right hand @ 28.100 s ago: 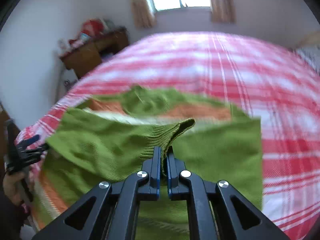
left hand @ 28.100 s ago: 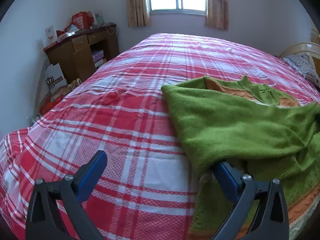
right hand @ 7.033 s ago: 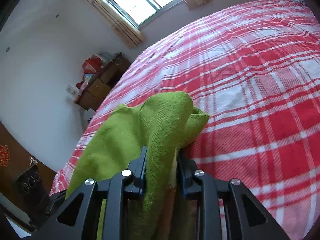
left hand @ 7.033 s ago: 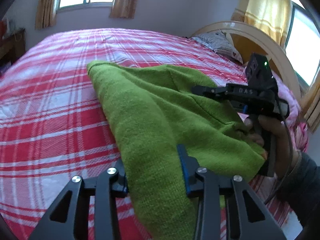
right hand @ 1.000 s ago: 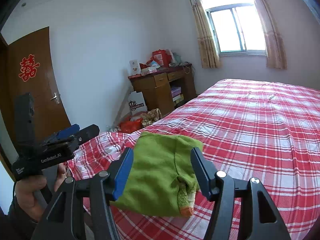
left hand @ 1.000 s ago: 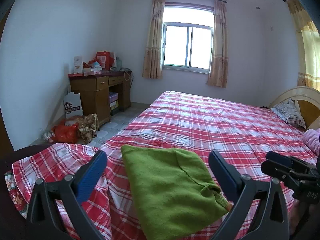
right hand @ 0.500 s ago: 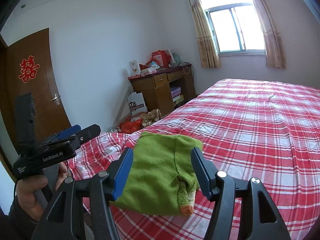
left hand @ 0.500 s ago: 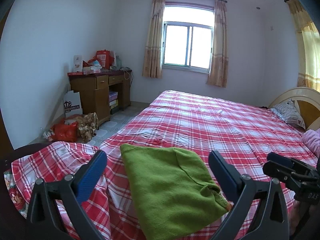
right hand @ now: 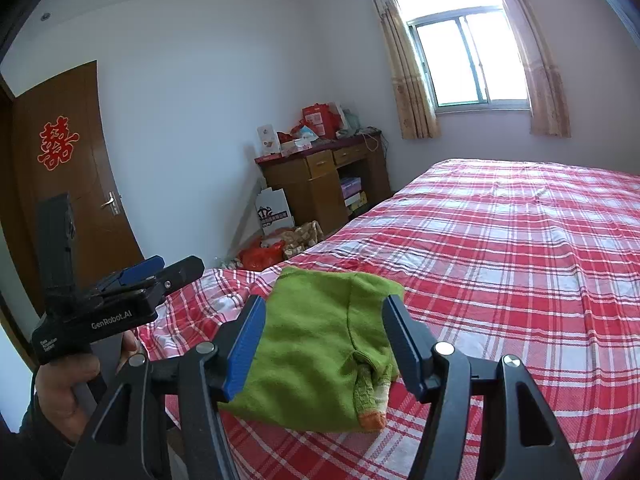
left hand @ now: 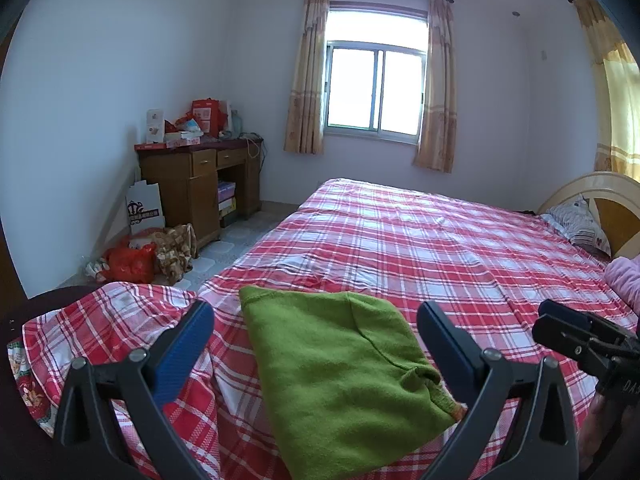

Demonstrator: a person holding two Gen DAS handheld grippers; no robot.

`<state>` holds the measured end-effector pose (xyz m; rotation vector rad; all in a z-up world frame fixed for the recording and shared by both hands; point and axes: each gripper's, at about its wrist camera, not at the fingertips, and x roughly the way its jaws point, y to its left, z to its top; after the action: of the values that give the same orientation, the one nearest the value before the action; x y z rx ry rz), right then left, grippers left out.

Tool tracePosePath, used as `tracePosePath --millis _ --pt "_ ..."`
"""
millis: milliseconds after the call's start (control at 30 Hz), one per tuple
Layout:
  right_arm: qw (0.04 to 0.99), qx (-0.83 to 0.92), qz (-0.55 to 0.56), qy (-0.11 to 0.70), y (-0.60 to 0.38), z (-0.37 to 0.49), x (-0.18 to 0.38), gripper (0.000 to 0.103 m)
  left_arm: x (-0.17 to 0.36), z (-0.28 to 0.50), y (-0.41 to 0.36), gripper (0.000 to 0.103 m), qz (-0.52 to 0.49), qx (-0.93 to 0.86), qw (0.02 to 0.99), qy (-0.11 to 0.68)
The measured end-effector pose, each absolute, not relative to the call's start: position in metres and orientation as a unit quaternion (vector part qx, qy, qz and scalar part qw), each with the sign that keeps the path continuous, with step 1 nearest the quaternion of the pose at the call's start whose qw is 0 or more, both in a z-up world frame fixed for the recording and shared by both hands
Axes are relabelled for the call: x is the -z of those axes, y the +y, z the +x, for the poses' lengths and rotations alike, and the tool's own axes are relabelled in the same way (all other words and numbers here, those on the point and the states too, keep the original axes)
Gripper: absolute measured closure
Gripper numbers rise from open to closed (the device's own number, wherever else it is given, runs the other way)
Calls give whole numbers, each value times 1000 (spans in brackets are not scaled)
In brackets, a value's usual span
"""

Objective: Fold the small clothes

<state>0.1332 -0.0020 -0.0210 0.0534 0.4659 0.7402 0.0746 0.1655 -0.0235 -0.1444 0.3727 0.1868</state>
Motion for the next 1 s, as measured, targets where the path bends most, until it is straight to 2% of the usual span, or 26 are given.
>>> tracePosePath --millis 1000 --pt "917 -349 24 194 -9 127 19 40 25 82 159 0 -62 -104 972 202"
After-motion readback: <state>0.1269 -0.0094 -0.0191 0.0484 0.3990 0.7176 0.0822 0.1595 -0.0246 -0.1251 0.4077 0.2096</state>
